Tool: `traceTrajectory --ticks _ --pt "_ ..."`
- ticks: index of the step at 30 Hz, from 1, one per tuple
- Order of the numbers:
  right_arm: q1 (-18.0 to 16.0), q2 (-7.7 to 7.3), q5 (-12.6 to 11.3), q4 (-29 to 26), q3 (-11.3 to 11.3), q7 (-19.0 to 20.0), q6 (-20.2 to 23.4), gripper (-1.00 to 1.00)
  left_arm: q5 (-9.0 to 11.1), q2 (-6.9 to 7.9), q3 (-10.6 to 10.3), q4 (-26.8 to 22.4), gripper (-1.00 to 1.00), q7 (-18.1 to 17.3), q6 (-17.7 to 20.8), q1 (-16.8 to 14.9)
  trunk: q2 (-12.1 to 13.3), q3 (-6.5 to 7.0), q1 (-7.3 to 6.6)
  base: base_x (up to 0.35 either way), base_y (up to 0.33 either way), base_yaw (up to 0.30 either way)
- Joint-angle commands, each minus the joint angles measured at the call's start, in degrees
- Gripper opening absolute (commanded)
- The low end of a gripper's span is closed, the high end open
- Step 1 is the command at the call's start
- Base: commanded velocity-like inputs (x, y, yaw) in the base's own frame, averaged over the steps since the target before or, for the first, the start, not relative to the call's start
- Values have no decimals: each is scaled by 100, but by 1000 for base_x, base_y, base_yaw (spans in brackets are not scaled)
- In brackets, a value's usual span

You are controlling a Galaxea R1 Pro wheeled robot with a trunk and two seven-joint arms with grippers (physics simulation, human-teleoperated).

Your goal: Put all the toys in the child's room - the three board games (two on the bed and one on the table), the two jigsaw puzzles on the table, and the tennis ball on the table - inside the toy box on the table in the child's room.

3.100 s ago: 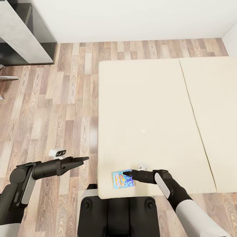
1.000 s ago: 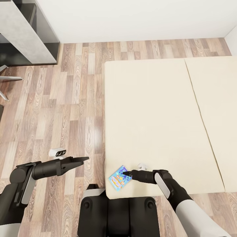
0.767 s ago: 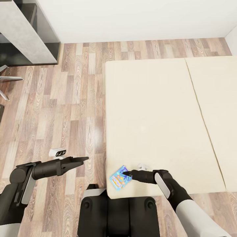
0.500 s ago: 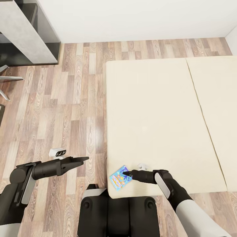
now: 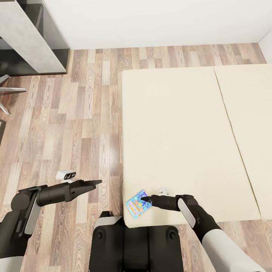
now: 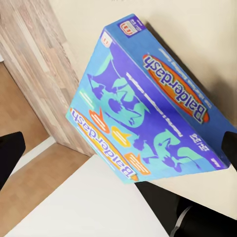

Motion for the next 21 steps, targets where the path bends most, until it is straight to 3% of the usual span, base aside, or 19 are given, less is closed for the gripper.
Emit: traceTrajectory --ticks 1,8,21 --pt "-2 -6 -17 -5 15 0 21 100 -3 1 0 -1 100 -22 61 -2 -9 -6 3 0 31 0" --pt "-2 -9 -18 -5 14 0 21 100 -5 2 0 -1 100 -22 61 0 -9 -6 3 0 108 0" --pt "-2 12 -10 -13 22 0 21 100 -1 2 0 -1 100 -22 61 -1 -9 -6 3 0 12 0"
